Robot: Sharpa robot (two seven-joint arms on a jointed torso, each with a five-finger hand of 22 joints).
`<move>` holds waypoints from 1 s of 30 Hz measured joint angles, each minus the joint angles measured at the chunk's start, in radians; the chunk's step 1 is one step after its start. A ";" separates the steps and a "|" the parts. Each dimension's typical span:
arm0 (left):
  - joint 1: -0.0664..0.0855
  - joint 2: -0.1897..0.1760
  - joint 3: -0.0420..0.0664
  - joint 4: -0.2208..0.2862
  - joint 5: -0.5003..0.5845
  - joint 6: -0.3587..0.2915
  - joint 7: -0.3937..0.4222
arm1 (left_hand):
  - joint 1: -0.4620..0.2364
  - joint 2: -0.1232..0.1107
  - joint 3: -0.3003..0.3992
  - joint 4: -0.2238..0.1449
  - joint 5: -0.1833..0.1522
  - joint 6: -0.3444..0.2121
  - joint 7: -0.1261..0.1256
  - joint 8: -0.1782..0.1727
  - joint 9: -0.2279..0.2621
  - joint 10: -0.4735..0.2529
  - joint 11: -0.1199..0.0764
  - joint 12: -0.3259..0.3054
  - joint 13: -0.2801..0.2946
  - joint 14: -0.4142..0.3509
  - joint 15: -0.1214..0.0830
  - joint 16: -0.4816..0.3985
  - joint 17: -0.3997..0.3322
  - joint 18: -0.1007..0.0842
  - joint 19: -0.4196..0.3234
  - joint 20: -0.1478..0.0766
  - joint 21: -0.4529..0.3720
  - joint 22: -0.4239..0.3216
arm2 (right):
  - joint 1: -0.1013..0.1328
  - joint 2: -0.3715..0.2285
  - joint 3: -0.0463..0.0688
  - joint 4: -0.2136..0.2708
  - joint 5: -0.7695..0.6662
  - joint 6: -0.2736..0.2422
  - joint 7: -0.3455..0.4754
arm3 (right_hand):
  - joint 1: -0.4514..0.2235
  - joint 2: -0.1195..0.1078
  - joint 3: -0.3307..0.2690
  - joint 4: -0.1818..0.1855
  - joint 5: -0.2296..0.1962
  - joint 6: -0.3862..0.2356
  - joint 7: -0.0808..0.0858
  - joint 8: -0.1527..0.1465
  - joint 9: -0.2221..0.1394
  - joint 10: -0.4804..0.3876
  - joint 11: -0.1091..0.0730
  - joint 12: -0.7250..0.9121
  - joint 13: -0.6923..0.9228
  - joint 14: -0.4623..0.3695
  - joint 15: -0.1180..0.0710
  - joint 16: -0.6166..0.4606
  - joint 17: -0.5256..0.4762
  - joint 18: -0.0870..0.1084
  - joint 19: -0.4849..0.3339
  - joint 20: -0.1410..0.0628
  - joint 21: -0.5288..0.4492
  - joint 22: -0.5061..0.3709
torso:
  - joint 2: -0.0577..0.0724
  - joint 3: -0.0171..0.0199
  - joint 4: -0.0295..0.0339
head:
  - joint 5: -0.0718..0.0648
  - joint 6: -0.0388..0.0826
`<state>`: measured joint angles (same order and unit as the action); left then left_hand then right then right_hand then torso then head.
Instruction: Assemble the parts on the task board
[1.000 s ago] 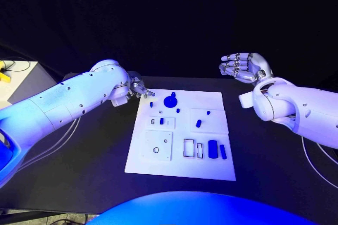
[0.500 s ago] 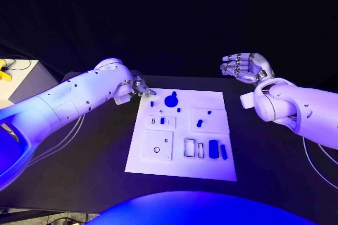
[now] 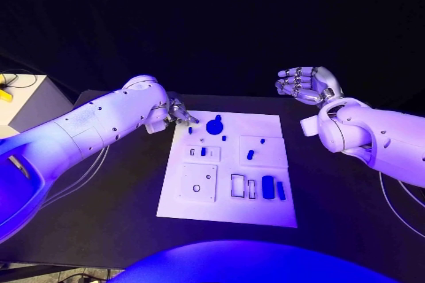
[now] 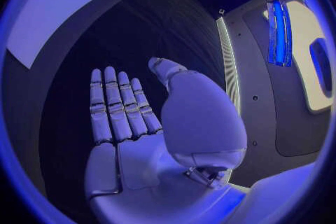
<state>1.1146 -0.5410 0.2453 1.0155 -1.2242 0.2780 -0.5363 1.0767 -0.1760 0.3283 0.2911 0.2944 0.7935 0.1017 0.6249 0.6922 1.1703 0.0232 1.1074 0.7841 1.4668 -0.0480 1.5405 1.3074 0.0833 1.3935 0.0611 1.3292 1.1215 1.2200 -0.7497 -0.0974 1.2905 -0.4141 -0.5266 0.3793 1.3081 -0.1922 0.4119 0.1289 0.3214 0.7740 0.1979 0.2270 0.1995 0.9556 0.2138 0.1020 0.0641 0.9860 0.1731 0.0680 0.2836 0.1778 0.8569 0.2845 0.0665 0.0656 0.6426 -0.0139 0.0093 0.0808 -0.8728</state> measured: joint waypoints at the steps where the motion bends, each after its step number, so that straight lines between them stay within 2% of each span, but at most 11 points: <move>1: 0.000 0.001 -0.001 -0.002 0.000 0.002 0.000 | 0.000 0.000 0.000 0.000 0.000 0.000 0.000 0.000 0.000 0.000 0.000 0.000 0.000 0.000 0.000 0.000 0.000 0.000 0.000 0.000 0.000 -0.001 | 0.000 0.000 0.000 0.000 0.000 0.000 0.000 | 0.000 0.000 -0.001 -0.001 0.000 0.000 0.000 0.000 0.000 0.000 0.000 0.000 0.000 0.000 0.000 0.000 0.000 0.000 0.000 0.000 0.000 0.000 | 0.000 0.0000 0.0000 | 0.001 0.000; 9: 0.000 0.003 -0.010 -0.014 0.004 0.016 0.002 | 0.000 0.000 0.000 0.000 0.000 0.000 0.000 0.000 0.000 0.000 0.000 0.000 -0.001 0.000 0.000 0.000 0.000 0.000 0.000 0.000 0.000 -0.002 | 0.000 0.000 0.000 -0.001 0.000 0.000 0.000 | 0.000 0.000 -0.001 -0.001 0.000 0.000 0.000 0.000 0.000 0.000 0.000 0.000 0.000 0.000 0.000 0.000 0.000 0.000 0.000 0.000 0.000 0.000 | 0.000 0.0001 -0.0006 | 0.003 0.000; 17: 0.000 0.003 -0.012 -0.015 0.005 0.024 0.002 | 0.000 0.000 0.000 0.000 0.000 -0.004 -0.004 0.000 -0.001 0.000 0.000 -0.004 -0.002 0.000 0.000 0.000 0.000 0.000 0.000 0.000 0.000 -0.002 | 0.000 0.000 0.000 -0.001 0.000 0.001 0.000 | 0.000 0.000 -0.001 -0.001 0.000 0.000 0.000 0.000 0.000 0.000 0.000 0.000 0.000 0.000 0.000 0.000 0.000 0.000 0.000 0.000 0.000 0.000 | 0.000 0.0000 -0.0002 | 0.003 0.000; 24: 0.000 0.003 -0.012 -0.015 0.010 0.044 0.003 | 0.026 0.026 0.000 0.000 0.000 -0.004 -0.004 0.009 -0.001 -0.007 0.000 -0.004 -0.001 0.000 0.000 0.000 0.000 0.000 -0.004 0.004 0.000 -0.004 | 0.000 0.002 0.000 -0.002 0.000 0.001 0.000 | 0.000 0.000 -0.001 -0.001 0.000 0.000 0.000 0.000 0.000 0.000 0.000 0.000 0.000 0.000 0.000 0.000 0.000 0.000 0.000 0.000 0.000 0.000 | 0.000 0.0009 -0.0002 | 0.003 0.000; 30: 0.000 0.004 -0.012 -0.018 0.018 0.063 0.003 | 0.032 0.025 0.003 -0.003 0.000 -0.004 -0.004 0.012 -0.001 -0.007 0.000 -0.004 -0.001 0.000 0.000 0.000 0.000 0.000 -0.004 0.004 0.000 -0.004 | 0.000 0.004 0.000 -0.004 0.000 0.001 -0.001 | 0.000 0.000 -0.001 -0.001 0.000 0.000 0.000 0.000 -0.001 0.000 0.000 0.000 0.000 0.000 0.000 0.000 -0.003 0.000 0.000 0.000 0.000 0.000 | 0.000 0.0012 -0.0002 | 0.003 0.000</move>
<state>1.1145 -0.5371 0.2329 0.9979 -1.2065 0.3414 -0.5331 1.1091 -0.1515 0.3313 0.2881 0.2944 0.7898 0.0979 0.6366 0.6913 1.1632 0.0232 1.1035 0.7829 1.4668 -0.0481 1.5405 1.3074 0.0833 1.3898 0.0647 1.3292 1.1179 1.2200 -0.7455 -0.0973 1.2861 -0.4141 -0.5253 0.3783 1.3081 -0.1922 0.4112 0.1282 0.3214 0.7740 0.1979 0.2270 0.1987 0.9555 0.2138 0.1021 0.0641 0.9860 0.1731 0.0680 0.2808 0.1778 0.8569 0.2845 0.0665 0.0657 0.6428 -0.0128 0.0091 0.0834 -0.8728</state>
